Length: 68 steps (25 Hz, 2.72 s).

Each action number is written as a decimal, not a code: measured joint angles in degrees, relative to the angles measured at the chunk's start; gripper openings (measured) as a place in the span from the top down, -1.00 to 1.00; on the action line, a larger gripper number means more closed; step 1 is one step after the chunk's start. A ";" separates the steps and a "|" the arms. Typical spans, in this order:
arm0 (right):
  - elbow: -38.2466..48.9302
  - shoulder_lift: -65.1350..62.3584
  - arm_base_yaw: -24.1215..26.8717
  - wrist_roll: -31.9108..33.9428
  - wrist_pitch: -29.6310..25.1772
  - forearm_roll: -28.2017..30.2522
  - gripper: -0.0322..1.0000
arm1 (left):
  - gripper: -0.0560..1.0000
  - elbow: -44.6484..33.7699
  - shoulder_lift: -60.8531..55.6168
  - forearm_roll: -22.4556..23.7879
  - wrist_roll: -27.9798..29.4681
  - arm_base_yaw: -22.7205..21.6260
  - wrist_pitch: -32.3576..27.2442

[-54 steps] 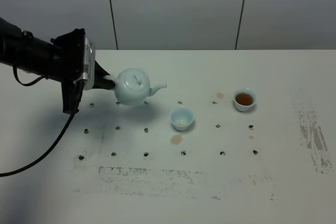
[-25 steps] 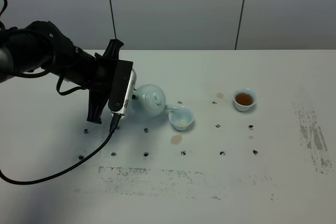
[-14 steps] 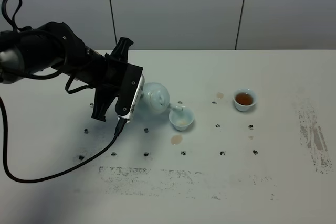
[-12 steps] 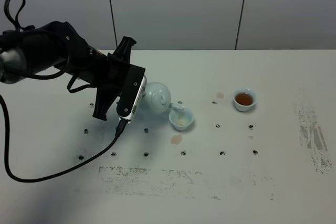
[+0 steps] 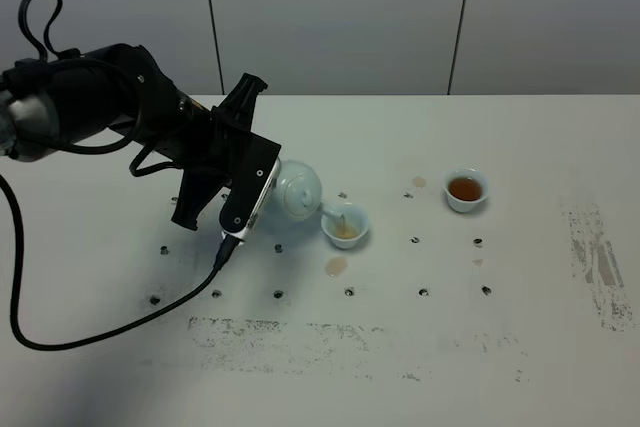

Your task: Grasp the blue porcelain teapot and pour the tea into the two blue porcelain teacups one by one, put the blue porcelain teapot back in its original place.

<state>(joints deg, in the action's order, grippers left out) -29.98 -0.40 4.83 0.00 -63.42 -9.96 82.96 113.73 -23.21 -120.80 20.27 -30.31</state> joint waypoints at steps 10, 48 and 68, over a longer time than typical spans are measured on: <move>0.00 0.00 0.00 0.00 0.00 0.00 0.52 | 0.70 0.36 0.00 2.99 0.04 1.38 2.83; 0.00 0.00 0.00 0.00 0.00 0.00 0.52 | 0.70 1.83 -1.61 12.19 -0.40 4.17 0.66; 0.00 0.00 0.00 0.00 0.00 0.00 0.52 | 0.70 1.83 -1.61 13.58 -0.40 4.92 1.09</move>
<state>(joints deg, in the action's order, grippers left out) -29.98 -0.40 4.83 0.00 -63.42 -9.96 84.79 112.12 -9.63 -121.20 25.18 -29.22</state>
